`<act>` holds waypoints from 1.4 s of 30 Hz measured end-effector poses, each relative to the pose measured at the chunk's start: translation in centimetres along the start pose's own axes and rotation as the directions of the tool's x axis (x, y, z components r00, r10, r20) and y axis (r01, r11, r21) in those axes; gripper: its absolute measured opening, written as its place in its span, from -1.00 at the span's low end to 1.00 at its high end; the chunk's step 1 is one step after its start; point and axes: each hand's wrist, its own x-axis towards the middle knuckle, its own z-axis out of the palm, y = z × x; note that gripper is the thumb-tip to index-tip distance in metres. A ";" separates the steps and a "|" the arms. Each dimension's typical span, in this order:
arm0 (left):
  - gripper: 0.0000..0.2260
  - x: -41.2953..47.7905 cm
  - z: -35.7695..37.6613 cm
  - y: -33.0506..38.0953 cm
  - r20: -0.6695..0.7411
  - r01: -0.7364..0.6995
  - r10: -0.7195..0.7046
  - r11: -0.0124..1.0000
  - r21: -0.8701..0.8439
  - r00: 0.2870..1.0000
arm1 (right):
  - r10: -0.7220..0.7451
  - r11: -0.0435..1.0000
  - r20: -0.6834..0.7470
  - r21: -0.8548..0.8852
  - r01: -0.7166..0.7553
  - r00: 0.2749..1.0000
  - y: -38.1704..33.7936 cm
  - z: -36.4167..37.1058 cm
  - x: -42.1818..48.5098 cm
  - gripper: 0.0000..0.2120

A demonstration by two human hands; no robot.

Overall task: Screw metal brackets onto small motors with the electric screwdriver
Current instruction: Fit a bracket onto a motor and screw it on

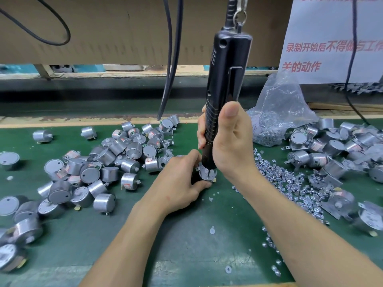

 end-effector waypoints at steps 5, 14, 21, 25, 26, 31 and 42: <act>-0.69 0.1 0.6 -0.2 -0.018 0.000 0.000 1.000 -0.001 1.000 | 0.070 0.989 0.178 0.116 -0.092 0.982 -0.4 -1.4 0.8 -0.19; -0.65 0.2 1.4 -0.8 0.004 0.037 -0.037 0.999 -0.024 0.999 | 0.132 0.983 0.138 0.109 -0.148 0.982 -0.8 -5.3 2.5 -0.14; -0.82 0.2 2.1 -0.7 -0.029 0.104 -0.105 0.994 -0.042 0.994 | 0.173 0.980 0.082 0.089 -0.180 0.982 0.3 -6.6 2.9 -0.12; -0.82 0.2 2.4 -0.6 -0.056 0.141 -0.144 0.988 -0.058 0.988 | 0.164 0.981 0.073 0.091 -0.170 0.984 0.6 -6.6 2.9 -0.15; -0.82 0.2 2.4 -0.6 -0.061 0.146 -0.149 0.987 -0.062 0.987 | 0.161 0.982 0.070 0.091 -0.167 0.984 0.7 -6.6 2.8 -0.16; -0.77 0.1 2.3 -0.2 -0.058 0.148 -0.152 0.987 -0.059 0.987 | 0.163 0.982 0.058 0.084 -0.167 0.985 1.2 -6.6 2.8 -0.19; -0.67 0.0 2.3 -0.4 -0.028 0.130 -0.129 0.992 0.007 0.991 | 0.174 0.982 0.048 0.061 -0.176 0.984 1.6 -6.8 2.9 -0.20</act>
